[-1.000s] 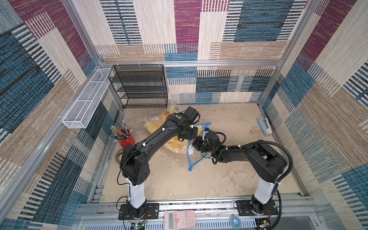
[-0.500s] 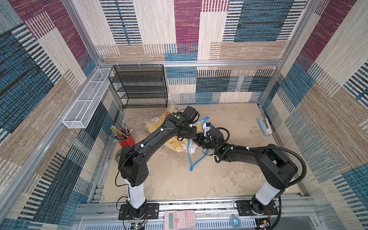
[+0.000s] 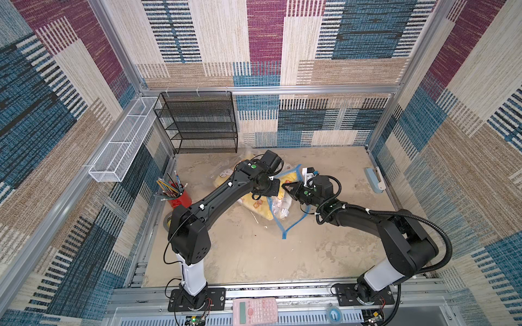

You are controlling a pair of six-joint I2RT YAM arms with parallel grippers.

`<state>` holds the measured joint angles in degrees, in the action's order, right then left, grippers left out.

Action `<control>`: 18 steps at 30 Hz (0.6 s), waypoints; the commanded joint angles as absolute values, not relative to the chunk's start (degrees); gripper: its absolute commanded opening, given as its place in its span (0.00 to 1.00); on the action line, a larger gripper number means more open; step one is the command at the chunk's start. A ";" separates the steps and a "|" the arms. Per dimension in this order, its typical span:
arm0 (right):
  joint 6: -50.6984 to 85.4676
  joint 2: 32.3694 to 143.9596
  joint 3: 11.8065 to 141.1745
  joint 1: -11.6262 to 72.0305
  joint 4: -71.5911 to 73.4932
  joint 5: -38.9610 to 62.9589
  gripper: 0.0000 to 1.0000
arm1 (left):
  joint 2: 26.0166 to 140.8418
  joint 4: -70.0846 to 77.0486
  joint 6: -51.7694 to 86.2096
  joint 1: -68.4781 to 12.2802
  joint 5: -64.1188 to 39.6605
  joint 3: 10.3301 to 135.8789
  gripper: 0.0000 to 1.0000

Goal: Take the blanket out of the vacuum bag
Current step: Take out the blanket from the vacuum bag.

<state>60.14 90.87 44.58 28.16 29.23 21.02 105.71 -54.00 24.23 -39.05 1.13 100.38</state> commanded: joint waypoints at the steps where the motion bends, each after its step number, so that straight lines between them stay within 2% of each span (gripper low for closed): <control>1: 59.90 89.29 43.19 29.14 31.42 24.91 0.05 | 105.56 -55.15 23.55 -38.90 1.77 100.18 0.00; 6: 56.50 85.14 41.98 31.17 25.58 25.34 0.05 | 105.62 -55.11 23.75 -38.80 1.67 100.28 0.00; 13: 47.40 77.13 42.63 31.30 16.84 20.64 0.05 | 105.55 -55.12 23.81 -38.85 1.87 100.20 0.00; 18: 48.12 77.56 43.09 30.77 20.64 26.50 0.04 | 104.49 -55.06 23.02 -38.81 0.76 100.32 0.00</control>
